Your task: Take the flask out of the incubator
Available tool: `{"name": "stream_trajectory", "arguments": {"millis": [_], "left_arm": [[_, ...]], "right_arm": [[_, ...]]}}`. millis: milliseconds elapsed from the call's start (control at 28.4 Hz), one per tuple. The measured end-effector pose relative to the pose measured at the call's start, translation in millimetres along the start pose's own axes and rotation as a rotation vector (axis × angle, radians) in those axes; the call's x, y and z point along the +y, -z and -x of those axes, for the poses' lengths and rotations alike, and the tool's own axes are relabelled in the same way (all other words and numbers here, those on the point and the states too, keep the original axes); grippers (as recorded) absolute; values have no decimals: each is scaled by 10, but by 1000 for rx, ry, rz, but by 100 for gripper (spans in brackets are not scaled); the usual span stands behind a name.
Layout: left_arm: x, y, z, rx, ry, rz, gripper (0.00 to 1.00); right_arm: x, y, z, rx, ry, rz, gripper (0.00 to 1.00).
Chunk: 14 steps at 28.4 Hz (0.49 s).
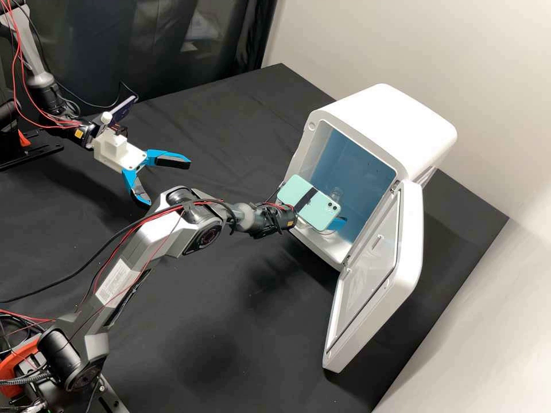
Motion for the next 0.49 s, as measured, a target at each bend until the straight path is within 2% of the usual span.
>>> {"name": "stream_trajectory", "arguments": {"millis": [493], "left_arm": [[0, 0, 0, 0, 0, 0, 100]], "right_arm": [[-23, -28, -21, 1, -12, 0, 0]]}}
